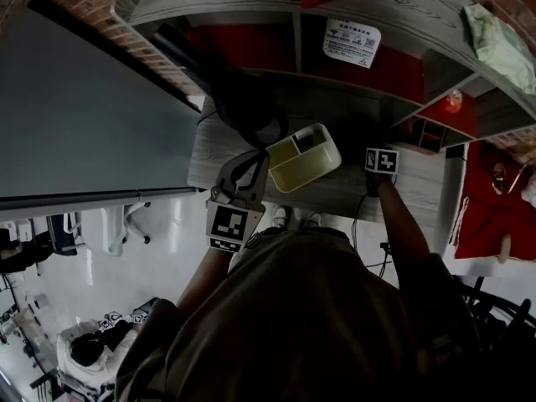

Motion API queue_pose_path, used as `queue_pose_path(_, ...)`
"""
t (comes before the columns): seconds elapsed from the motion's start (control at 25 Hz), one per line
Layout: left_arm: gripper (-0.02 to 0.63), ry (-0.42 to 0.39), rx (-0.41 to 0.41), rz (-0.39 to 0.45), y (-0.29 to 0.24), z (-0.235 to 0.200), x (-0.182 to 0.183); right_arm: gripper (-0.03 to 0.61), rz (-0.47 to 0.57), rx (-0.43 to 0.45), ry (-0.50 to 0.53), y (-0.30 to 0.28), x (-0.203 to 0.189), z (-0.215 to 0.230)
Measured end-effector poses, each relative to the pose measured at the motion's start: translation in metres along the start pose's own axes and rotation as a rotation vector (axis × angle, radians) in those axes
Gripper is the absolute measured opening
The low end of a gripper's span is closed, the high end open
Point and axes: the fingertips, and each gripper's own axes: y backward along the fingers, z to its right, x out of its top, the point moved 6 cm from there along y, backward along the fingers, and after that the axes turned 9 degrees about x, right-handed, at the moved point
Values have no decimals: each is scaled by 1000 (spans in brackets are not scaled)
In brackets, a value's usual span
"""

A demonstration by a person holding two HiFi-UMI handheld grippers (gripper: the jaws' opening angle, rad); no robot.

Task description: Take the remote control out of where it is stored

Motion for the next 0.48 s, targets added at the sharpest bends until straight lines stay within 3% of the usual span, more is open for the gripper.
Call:
queue_pose_path(0.32, 11, -12, 1, 1, 4, 3, 0, 287, -18, 4, 2, 1, -5, 3)
queue_pose_path(0.48, 11, -14, -1, 5, 7, 3, 0, 287, -17, -35, 22, 3, -4, 3)
